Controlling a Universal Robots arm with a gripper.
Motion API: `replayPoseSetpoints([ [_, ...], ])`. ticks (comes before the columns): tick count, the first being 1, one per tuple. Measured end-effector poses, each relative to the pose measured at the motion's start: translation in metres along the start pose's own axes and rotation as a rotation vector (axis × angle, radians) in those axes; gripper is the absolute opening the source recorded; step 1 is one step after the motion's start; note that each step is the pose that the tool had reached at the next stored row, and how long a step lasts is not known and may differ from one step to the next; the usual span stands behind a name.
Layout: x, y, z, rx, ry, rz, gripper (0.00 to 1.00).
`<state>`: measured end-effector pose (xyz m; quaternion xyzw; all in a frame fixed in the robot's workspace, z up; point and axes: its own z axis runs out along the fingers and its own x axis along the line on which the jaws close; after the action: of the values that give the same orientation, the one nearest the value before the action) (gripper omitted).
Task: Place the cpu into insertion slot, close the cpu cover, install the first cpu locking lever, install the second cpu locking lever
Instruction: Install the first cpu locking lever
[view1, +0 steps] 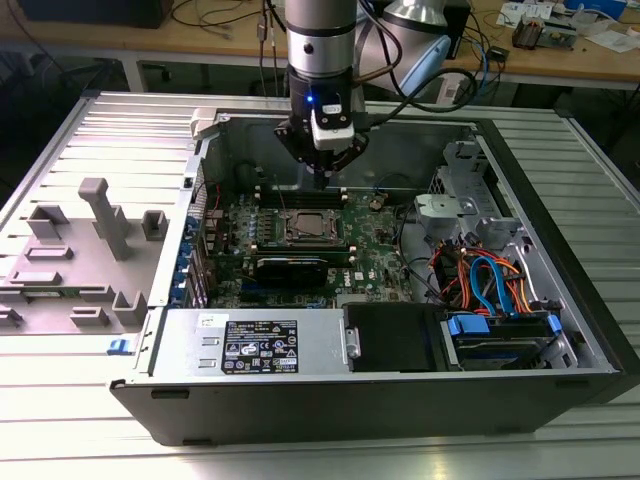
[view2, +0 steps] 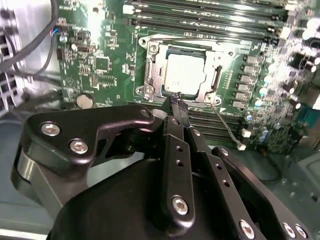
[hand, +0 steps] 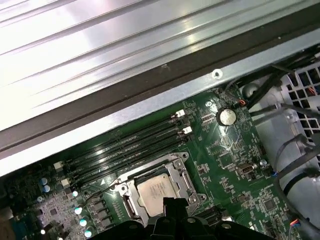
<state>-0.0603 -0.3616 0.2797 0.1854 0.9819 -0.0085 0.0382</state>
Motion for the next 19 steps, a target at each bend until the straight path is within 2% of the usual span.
replayPoseSetpoints([
  [4, 0.0000, 0.0000, 0.0007, -0.0064, -0.0003, -0.081, 0.11],
  [7, 0.0001, 0.0000, 0.0017, -0.0123, -0.0004, -0.157, 0.11],
  [8, 0.0001, 0.0000, 0.0022, -0.0153, -0.0005, -0.195, 0.11],
  [9, 0.0002, 0.0000, 0.0023, -0.0163, -0.0005, -0.211, 0.11],
  [11, 0.0002, 0.0000, 0.0025, -0.0173, -0.0006, -0.224, 0.11],
  [19, 0.0002, 0.0000, 0.0025, -0.0175, -0.0005, -0.225, 0.11],
])
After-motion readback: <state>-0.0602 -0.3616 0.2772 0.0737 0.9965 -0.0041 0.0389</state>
